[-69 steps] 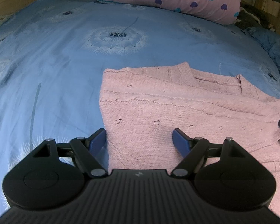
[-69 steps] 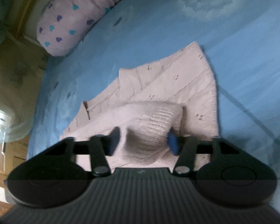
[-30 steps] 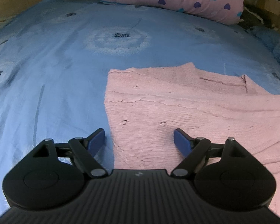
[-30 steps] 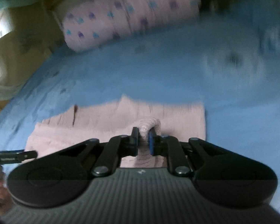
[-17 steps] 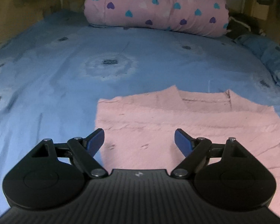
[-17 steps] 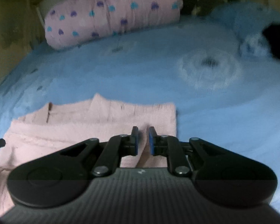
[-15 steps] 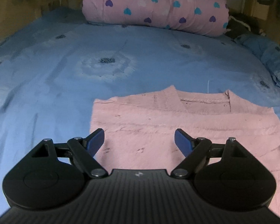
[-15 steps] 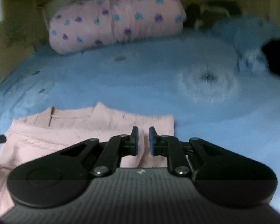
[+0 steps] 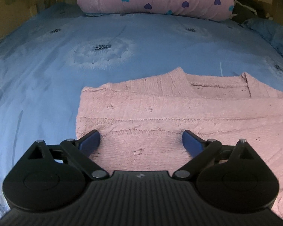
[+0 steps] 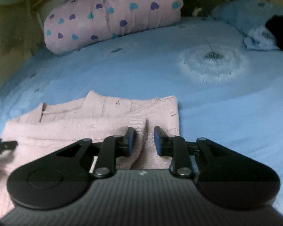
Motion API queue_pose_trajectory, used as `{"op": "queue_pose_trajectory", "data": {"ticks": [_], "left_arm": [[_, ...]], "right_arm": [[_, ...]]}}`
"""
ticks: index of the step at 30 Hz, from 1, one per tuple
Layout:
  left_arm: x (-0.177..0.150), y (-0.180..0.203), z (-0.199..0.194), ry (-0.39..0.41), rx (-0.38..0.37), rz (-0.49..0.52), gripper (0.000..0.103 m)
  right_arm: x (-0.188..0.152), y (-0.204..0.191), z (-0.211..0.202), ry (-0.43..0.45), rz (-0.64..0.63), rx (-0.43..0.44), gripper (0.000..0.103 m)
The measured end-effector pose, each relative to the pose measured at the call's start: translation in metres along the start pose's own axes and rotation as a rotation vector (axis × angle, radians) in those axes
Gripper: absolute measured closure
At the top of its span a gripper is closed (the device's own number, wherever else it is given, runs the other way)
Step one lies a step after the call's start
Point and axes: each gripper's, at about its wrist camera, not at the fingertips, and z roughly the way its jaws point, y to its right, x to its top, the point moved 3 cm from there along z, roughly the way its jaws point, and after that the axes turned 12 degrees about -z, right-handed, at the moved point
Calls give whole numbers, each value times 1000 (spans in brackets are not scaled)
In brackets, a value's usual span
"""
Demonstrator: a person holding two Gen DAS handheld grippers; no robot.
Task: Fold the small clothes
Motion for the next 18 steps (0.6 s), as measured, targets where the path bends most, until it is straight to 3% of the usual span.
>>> {"op": "queue_pose_trajectory", "data": {"ticks": [6, 14, 18], "left_arm": [[-4, 1, -4, 18, 10, -4, 6], [-4, 3, -14, 11, 9, -9, 6], [-10, 3, -27, 0, -2, 6, 6]], "right_arm": [[-5, 0, -6, 34, 22, 7, 73], [-2, 1, -24, 66, 27, 19, 49], [-2, -4, -41, 86, -2, 13, 47]]}}
